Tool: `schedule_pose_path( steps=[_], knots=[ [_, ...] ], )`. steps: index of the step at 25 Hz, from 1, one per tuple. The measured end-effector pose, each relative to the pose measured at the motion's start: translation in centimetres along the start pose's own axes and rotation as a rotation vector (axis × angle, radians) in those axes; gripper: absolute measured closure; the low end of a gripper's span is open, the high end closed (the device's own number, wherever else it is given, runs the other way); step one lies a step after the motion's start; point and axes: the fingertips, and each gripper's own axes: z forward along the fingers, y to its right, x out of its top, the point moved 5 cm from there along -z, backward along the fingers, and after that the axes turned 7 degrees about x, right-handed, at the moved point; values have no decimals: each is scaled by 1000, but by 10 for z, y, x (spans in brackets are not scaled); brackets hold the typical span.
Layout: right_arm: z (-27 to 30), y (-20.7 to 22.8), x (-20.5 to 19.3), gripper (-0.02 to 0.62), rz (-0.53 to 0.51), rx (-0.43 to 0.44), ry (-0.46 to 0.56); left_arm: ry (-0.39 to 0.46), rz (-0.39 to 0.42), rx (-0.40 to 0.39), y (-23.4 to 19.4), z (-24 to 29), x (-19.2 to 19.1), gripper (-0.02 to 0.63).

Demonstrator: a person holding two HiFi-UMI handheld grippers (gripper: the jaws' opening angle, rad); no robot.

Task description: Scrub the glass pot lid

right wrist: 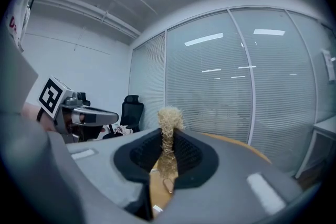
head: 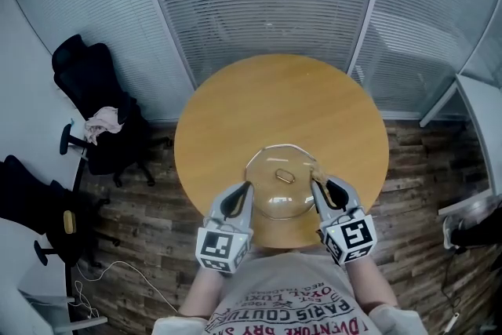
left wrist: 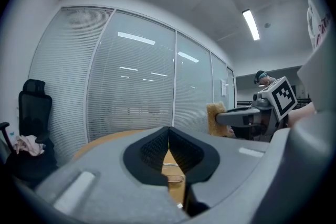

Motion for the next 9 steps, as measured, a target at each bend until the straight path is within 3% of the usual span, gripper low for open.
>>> schedule_pose_path(
  steps=[9],
  knots=[
    [-9,9,1,535,-4,-11,-8,-1,17,-21,15,5,2,598]
  ],
)
